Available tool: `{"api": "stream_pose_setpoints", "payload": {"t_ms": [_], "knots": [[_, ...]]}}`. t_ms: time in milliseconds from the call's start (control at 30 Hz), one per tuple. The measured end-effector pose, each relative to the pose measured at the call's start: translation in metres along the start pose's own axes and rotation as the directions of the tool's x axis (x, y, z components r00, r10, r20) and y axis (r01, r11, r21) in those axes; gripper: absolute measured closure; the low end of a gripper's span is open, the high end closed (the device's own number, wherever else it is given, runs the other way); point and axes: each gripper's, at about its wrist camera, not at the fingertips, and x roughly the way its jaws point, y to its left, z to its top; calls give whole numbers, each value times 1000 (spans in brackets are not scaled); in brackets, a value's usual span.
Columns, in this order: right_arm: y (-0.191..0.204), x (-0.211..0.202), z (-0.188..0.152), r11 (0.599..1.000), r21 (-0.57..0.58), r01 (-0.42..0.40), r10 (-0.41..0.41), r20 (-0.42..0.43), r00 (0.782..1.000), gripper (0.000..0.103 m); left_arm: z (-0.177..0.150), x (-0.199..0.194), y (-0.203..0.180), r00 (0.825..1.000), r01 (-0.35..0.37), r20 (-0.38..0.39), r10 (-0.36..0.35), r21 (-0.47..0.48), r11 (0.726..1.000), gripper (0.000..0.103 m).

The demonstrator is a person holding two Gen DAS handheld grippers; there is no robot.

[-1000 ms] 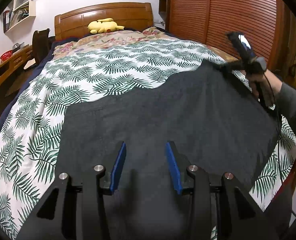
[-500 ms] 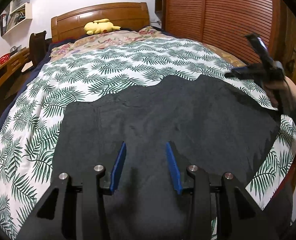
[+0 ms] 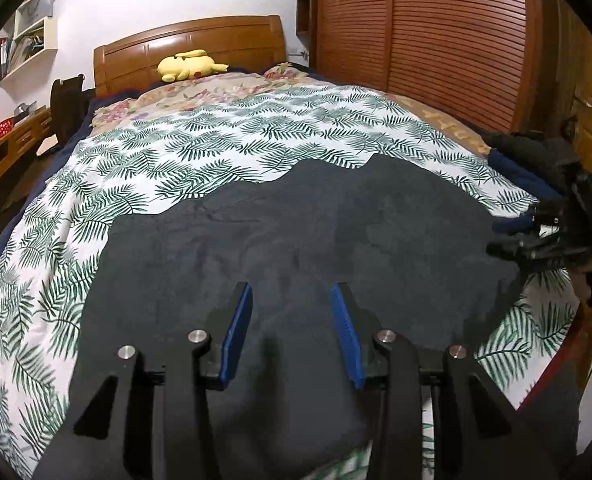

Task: Fold large clothes

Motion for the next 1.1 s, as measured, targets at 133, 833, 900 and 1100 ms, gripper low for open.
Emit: {"api": "stream_pose_setpoints", "payload": {"t_ms": [133, 833, 900, 1100], "knots": [[-11, 3, -19, 997, 71, -36, 37, -5, 999, 52, -11, -5, -10, 1000, -31, -5, 31, -22, 999, 63], [-22, -2, -40, 995, 91, -46, 32, 145, 989, 33, -19, -29, -21, 993, -113, -48, 109, -93, 989, 63], [-22, -6, -41, 995, 99, -11, -4, 143, 990, 32, -18, -24, -22, 995, -94, -41, 91, -79, 992, 63], [-31, -18, -45, 986, 161, 46, -64, 113, 992, 29, -12, -2, -21, 1000, -27, -7, 27, -45, 999, 63]]}}
